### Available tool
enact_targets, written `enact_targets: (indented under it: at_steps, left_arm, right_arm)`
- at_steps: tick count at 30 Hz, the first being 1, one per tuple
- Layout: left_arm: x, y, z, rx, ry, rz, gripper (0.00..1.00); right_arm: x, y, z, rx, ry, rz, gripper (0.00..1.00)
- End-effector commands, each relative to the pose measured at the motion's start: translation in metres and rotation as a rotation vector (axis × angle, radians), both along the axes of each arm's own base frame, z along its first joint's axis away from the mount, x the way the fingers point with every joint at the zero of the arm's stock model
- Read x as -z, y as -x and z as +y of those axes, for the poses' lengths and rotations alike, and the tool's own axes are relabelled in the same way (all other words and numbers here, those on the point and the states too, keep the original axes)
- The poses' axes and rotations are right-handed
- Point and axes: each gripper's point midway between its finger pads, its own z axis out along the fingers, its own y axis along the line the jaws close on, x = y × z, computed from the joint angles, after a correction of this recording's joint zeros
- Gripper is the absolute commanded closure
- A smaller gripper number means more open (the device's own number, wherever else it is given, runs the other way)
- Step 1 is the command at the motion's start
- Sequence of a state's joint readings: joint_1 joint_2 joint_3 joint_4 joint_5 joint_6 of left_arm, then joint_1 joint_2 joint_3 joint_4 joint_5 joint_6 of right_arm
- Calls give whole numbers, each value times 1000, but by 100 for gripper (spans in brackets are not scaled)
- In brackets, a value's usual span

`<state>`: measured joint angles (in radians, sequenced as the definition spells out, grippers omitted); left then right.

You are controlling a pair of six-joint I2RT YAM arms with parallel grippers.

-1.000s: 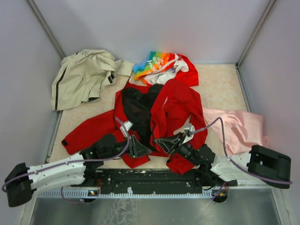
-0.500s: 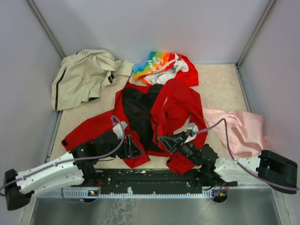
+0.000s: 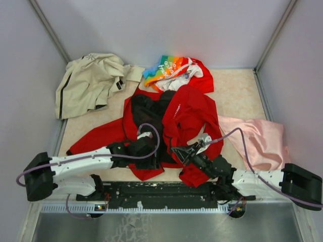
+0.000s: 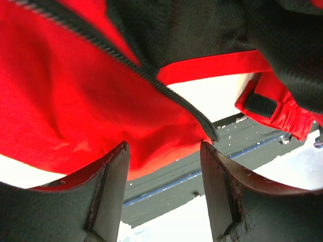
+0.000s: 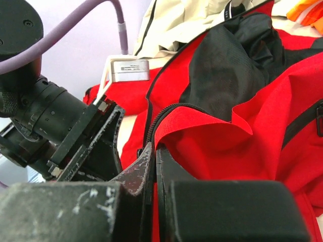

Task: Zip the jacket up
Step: Pick up the jacket from the center of the board.

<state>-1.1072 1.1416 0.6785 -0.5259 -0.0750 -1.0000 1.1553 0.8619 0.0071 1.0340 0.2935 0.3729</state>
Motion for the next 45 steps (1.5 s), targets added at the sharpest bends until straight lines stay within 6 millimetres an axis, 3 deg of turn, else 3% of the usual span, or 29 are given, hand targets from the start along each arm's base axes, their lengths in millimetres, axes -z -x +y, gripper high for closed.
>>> enact_targets:
  at_steps: [1,11,15,19,23,32,38,42,45]
  left_arm:
    - [3,-8,-15,-7,-67,-3,36]
    - [43,-21,-27,-13,-300,59,32]
    - [64,-16,-9,-46,-409,98,35]
    - [73,-11,7,-63,-465,113,37]
    - [86,-3,20,-53,-524,149,35]
    - [115,16,72,-88,-735,172,32]
    - [128,30,92,-63,-876,164,32]
    - [127,29,100,-62,-916,124,38]
    - [126,25,104,-74,-899,94,48]
  right_arm:
    - [23,-9,-15,69,52,5,100]
    - [34,-17,-25,109,52,42,100]
    - [38,-21,-30,122,43,61,100]
    - [42,-22,-29,118,41,77,100]
    - [46,-23,-28,119,50,83,100]
    - [49,-27,-27,131,75,78,100]
    - [51,-30,-30,153,101,76,100]
    - [52,-32,-34,175,110,72,100]
    - [52,-34,-36,190,120,71,100]
